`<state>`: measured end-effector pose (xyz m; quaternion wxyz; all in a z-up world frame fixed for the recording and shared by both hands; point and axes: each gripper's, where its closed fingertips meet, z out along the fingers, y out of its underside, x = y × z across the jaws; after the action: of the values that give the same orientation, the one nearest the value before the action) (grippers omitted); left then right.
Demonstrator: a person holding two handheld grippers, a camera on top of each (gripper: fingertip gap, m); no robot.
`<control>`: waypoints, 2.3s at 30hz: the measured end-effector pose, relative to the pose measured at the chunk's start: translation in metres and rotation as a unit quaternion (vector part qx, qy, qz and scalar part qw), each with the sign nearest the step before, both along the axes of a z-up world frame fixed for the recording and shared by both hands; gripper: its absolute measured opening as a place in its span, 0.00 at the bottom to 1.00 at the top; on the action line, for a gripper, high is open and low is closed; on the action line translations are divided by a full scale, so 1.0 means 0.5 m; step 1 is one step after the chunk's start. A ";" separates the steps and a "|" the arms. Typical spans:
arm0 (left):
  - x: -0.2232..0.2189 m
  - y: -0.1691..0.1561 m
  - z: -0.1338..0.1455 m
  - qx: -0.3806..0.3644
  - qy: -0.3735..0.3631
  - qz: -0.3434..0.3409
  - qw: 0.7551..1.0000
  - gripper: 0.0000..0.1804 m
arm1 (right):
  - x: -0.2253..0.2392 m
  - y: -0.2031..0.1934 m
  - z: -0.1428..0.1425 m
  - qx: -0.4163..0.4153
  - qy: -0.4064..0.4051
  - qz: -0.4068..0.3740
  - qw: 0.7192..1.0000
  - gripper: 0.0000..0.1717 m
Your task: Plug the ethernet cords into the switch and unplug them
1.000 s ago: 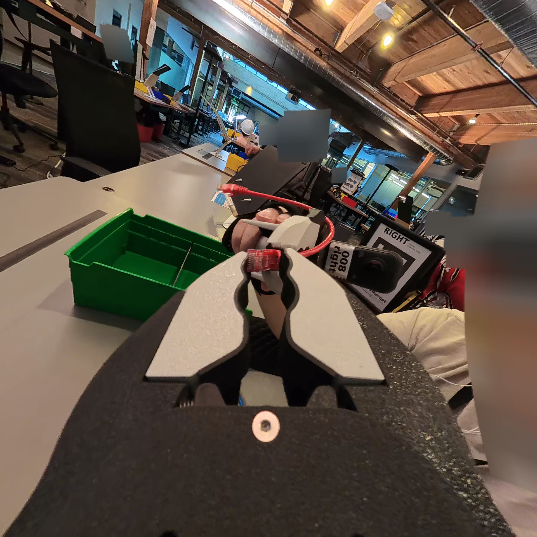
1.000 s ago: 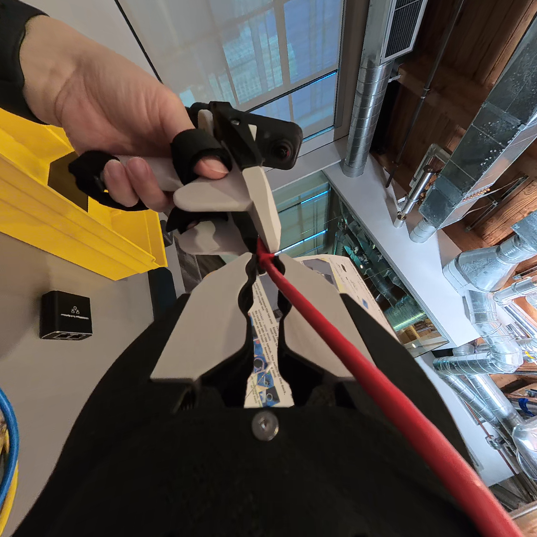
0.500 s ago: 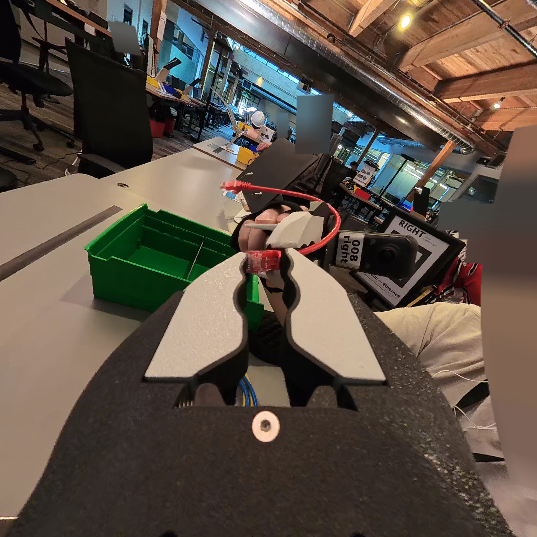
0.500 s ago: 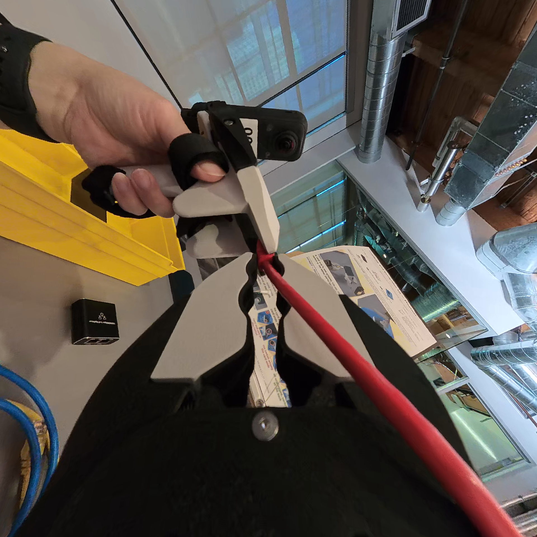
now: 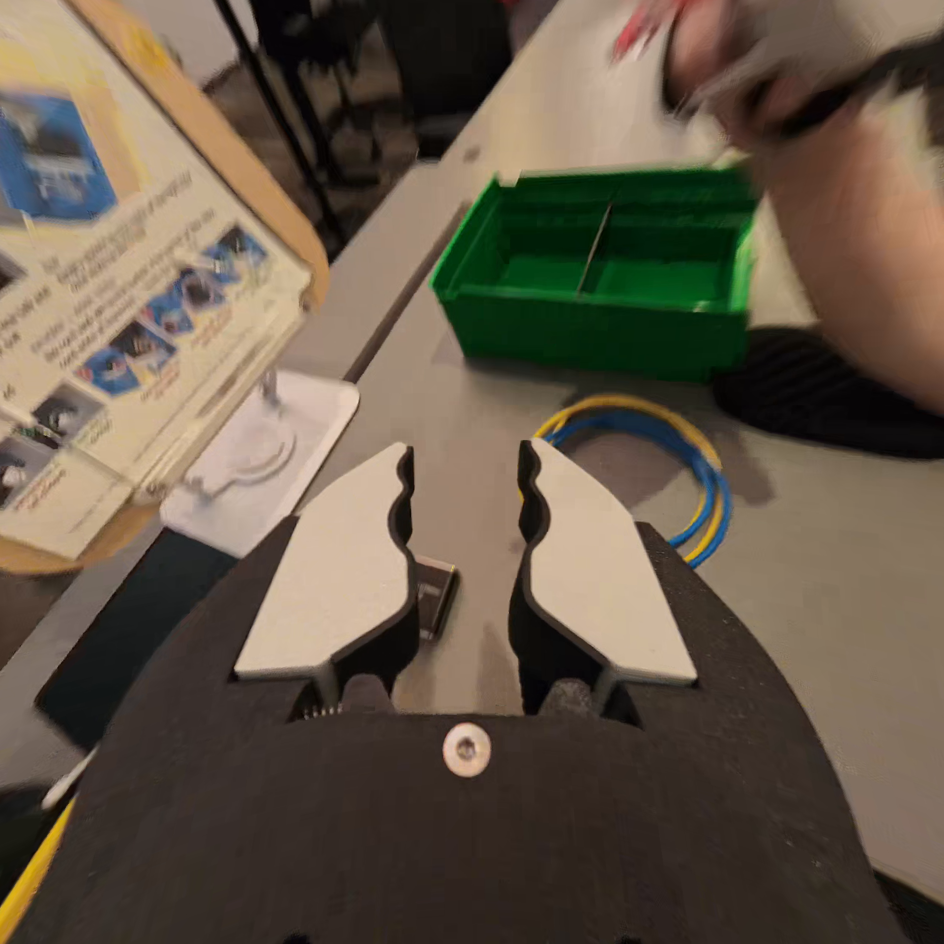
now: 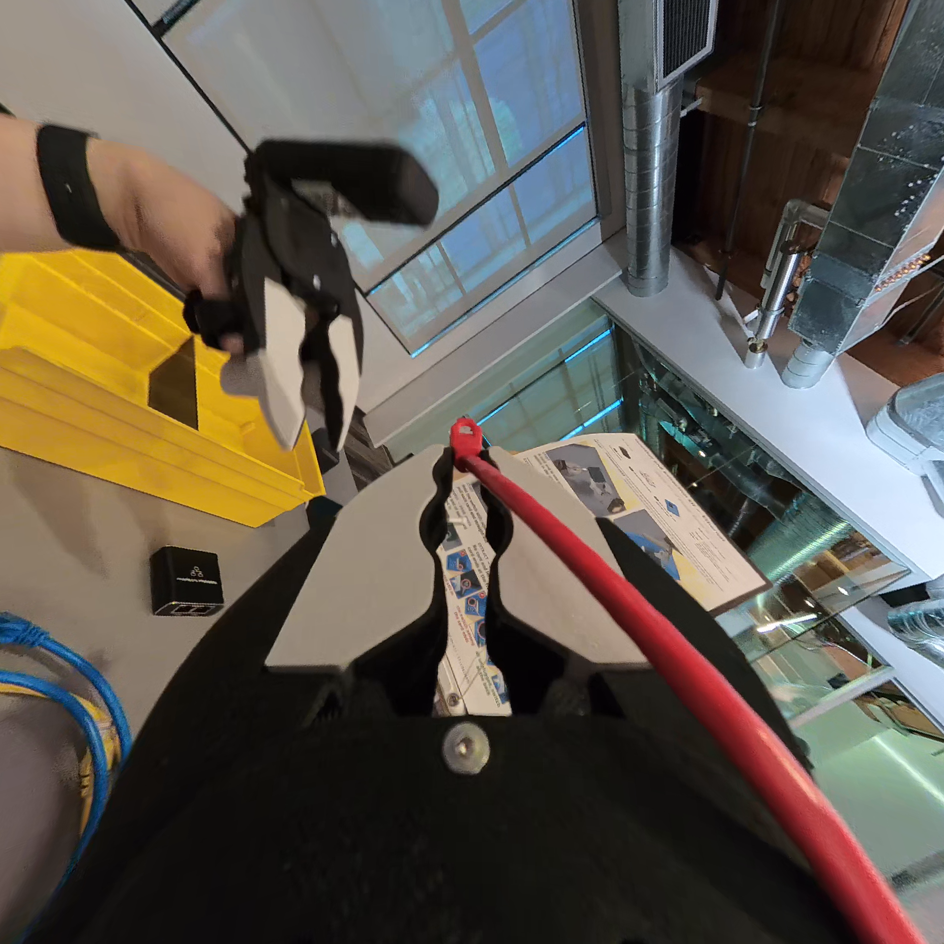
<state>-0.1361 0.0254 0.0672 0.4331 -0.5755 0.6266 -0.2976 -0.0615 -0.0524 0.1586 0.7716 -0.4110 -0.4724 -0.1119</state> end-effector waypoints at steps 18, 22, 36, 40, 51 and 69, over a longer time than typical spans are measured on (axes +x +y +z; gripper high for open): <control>0.004 0.159 -0.372 0.058 0.423 -0.022 0.904 0.36 | 0.091 -0.113 0.049 -0.024 0.027 0.073 0.997 0.06; -0.013 0.182 -0.406 0.046 0.466 -0.018 0.884 0.37 | 0.108 -0.120 0.053 -0.023 0.037 0.075 0.996 0.06; -0.016 0.189 -0.444 -0.004 0.538 0.055 0.841 0.32 | 0.128 -0.119 0.055 -0.025 0.049 0.080 0.995 0.06; -0.021 0.182 -0.445 -0.071 0.535 0.153 0.828 0.32 | 0.128 -0.119 0.055 -0.025 0.046 0.075 0.996 0.06; -0.013 0.129 -0.436 -0.140 0.508 0.145 0.837 0.35 | 0.123 -0.120 0.054 -0.023 0.038 0.070 0.997 0.06; -0.061 -0.014 -0.417 -0.154 0.535 0.061 0.828 0.34 | 0.114 -0.117 0.053 -0.022 0.028 0.063 0.997 0.06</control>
<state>-0.1665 0.0186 -0.1412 -0.0472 -0.7408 0.6701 -0.0088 -0.0047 -0.1107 0.1850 0.7807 -0.4002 -0.4781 -0.0415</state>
